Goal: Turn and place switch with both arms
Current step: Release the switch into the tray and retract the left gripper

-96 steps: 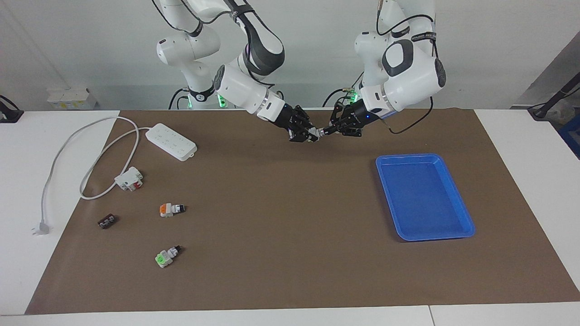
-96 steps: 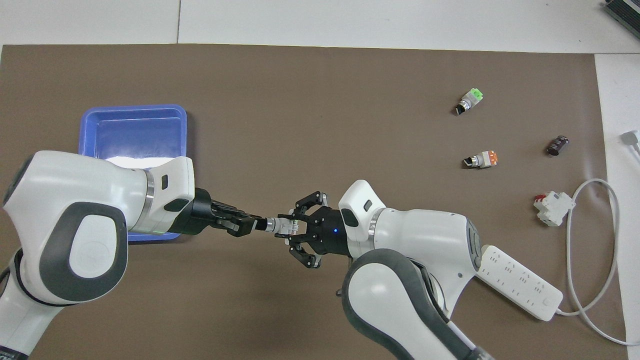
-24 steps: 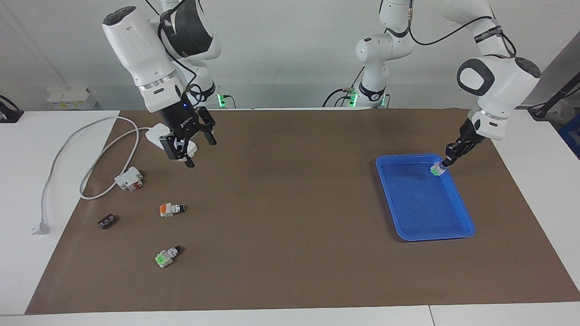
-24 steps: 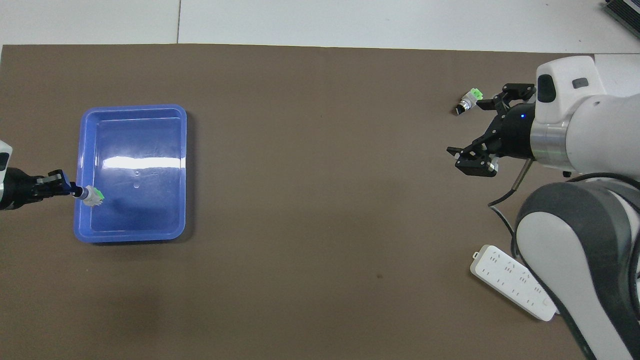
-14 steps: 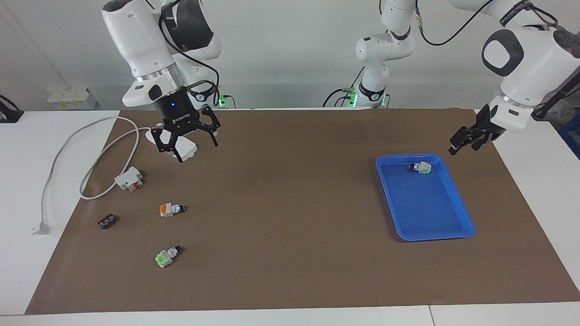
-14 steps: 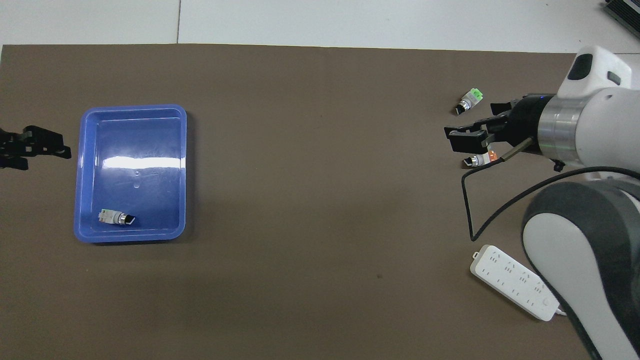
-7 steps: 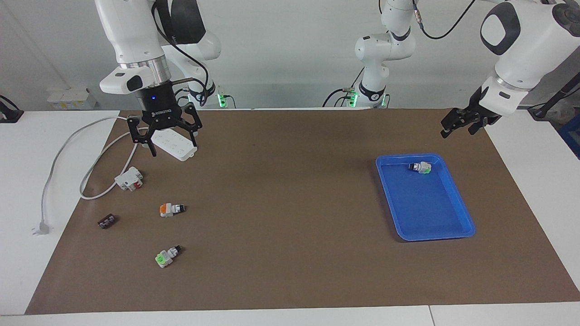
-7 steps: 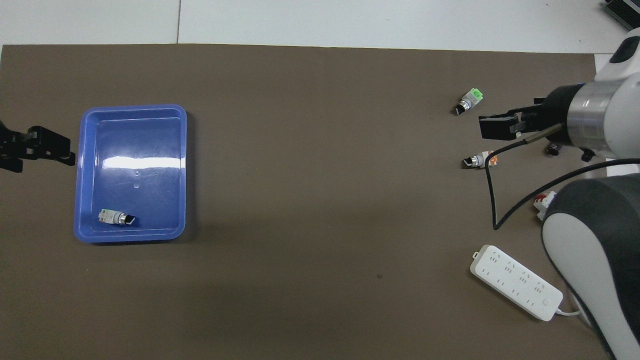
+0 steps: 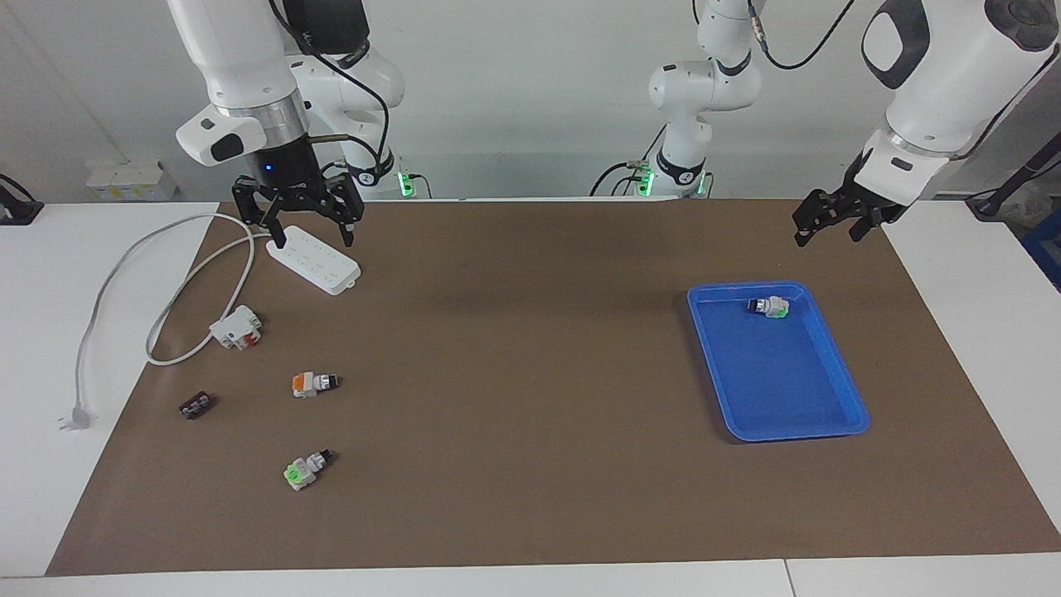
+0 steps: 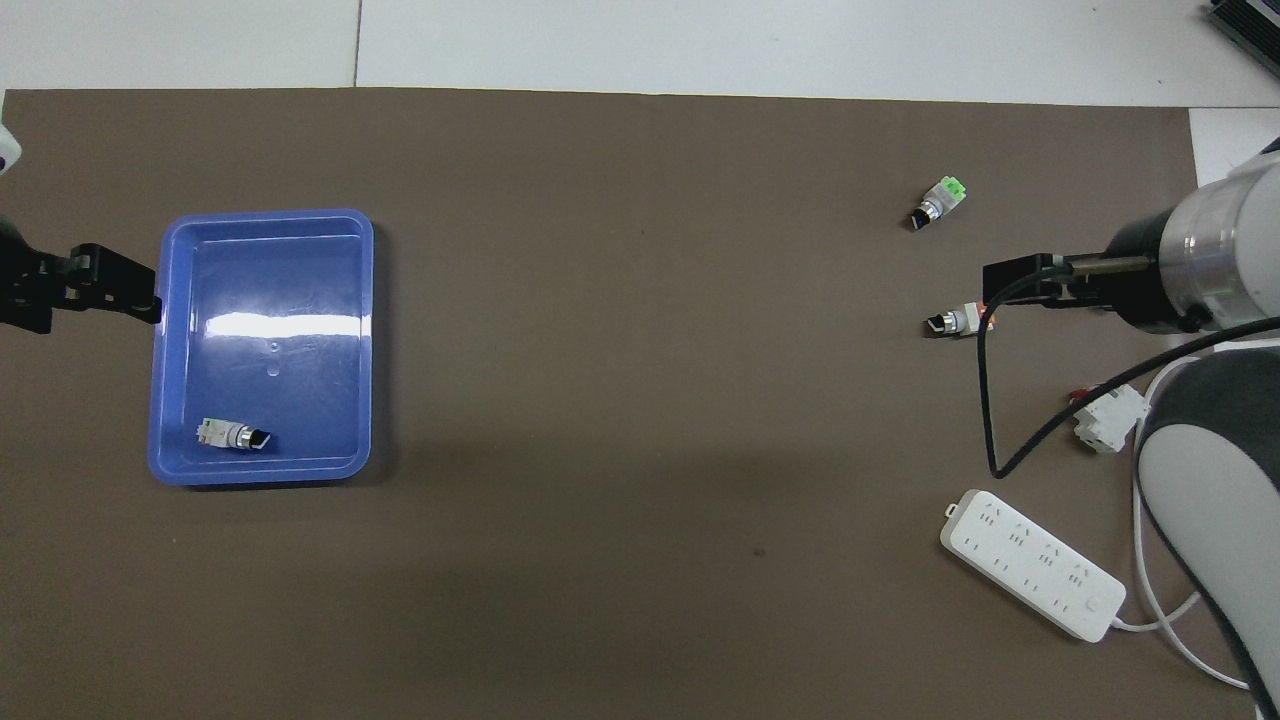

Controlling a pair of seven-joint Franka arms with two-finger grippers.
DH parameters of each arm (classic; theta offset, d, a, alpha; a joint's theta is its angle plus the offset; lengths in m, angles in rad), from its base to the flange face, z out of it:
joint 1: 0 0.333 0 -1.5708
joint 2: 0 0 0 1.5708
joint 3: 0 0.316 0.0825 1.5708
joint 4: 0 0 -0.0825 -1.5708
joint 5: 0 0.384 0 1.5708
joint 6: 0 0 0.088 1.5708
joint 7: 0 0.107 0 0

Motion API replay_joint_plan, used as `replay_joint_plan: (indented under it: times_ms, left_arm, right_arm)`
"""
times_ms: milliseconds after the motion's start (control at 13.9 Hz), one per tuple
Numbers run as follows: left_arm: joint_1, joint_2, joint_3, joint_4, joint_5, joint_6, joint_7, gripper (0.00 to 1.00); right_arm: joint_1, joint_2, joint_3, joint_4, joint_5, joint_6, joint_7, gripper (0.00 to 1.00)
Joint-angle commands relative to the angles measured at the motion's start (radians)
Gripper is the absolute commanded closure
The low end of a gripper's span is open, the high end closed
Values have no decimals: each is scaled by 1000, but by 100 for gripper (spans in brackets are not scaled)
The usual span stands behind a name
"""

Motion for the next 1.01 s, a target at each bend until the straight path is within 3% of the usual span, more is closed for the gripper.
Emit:
replay_joint_plan:
  times_ms: [0,432,648,936]
  left_arm:
    - [-2,5,-1,-8,11,38,3,4]
    - [-53,-35,25,-117,7,147,6,2]
    - [-174,-50,167,-151,7,165,10,2]
    - [-148,-62,158,-191,6,220,21,2]
  right_arm:
    - [16,15,-39,28,-20,-59,78,0]
    - [26,4,-46,2,-10,-114,144,0]
    - [24,7,-46,20,-5,-134,132,0]
    - [29,18,-51,46,12,-151,97,0]
